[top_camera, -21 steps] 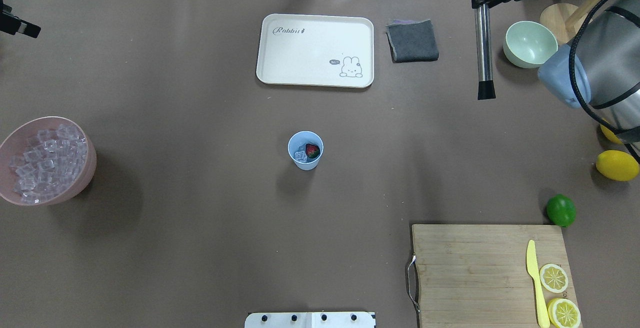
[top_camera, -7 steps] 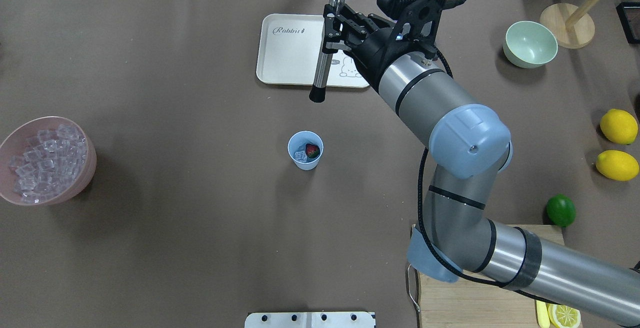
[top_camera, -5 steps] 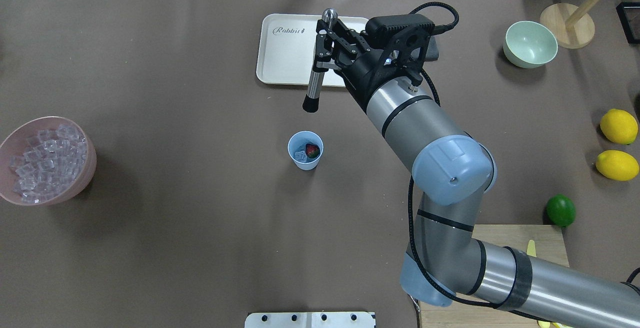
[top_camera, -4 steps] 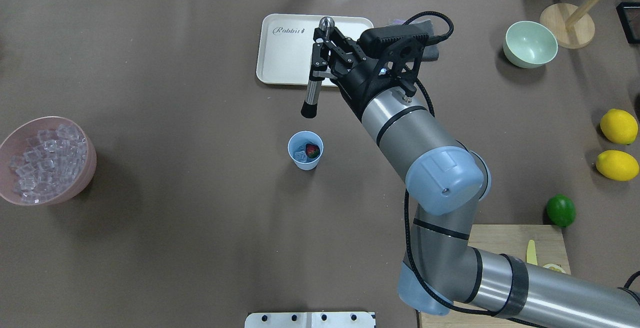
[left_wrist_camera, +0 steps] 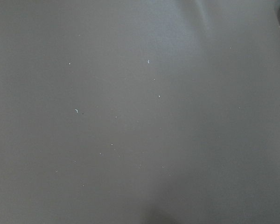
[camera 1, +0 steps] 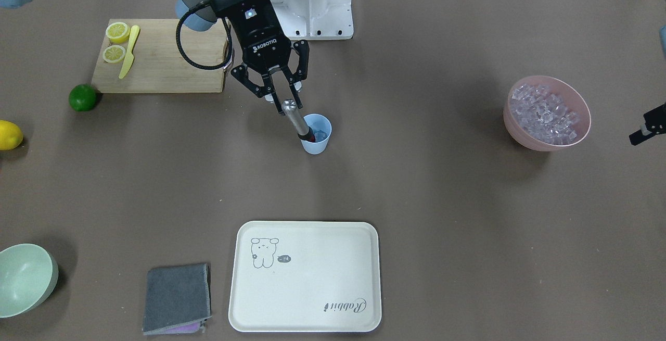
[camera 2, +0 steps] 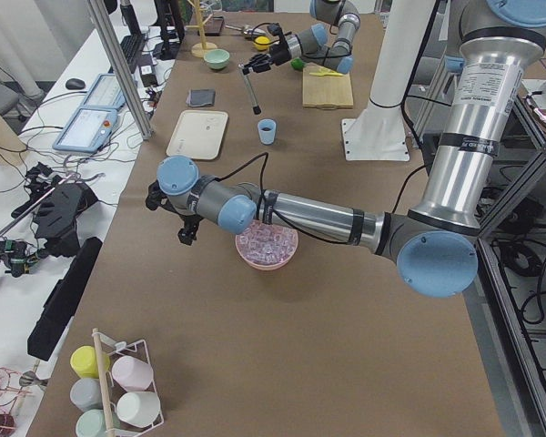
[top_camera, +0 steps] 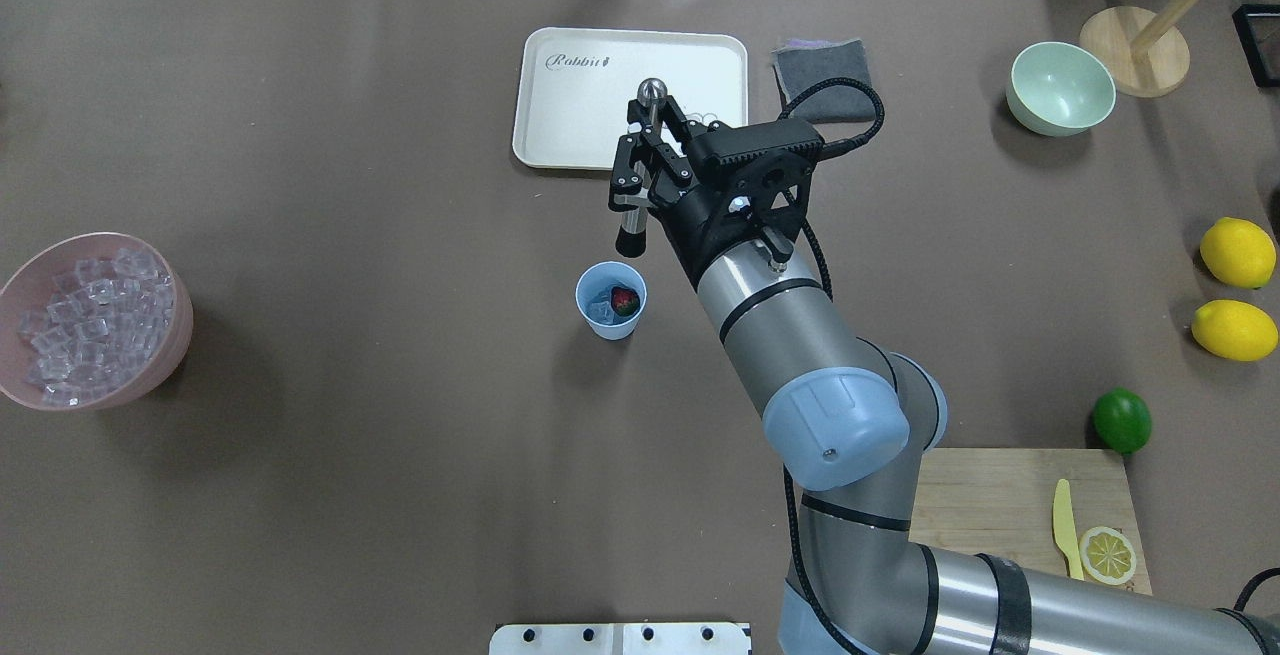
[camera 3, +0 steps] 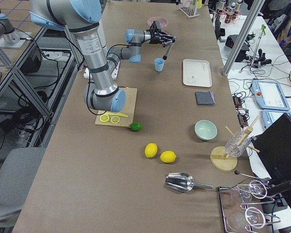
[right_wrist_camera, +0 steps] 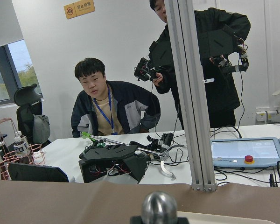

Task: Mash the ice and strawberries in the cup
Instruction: 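Carry the muddler over the light-blue cup and lower it toward the cup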

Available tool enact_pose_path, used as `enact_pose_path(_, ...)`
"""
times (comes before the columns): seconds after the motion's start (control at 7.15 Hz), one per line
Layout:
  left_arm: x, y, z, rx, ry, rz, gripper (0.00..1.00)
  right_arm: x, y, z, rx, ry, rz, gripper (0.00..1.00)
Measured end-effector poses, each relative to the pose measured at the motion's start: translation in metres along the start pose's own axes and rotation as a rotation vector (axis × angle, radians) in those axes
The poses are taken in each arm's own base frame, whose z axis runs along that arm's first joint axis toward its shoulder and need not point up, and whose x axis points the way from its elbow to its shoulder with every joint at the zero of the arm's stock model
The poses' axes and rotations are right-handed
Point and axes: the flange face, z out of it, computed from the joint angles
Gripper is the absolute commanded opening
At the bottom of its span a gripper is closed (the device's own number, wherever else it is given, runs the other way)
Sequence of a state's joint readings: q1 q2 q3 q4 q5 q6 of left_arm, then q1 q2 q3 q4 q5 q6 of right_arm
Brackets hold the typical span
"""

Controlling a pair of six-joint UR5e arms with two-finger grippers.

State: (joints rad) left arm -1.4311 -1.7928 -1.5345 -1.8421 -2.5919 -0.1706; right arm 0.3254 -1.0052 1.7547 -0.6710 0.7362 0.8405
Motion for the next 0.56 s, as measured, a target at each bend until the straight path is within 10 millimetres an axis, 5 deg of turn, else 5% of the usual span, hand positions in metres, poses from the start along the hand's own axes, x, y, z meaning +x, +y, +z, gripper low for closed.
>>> enact_pose_path(0.56, -0.002, -0.001, 0.005, -0.007, 0.002, -0.002, 0.97, -0.025, 0.012, -0.021, 0.042, 0.029, -0.018, 0.00)
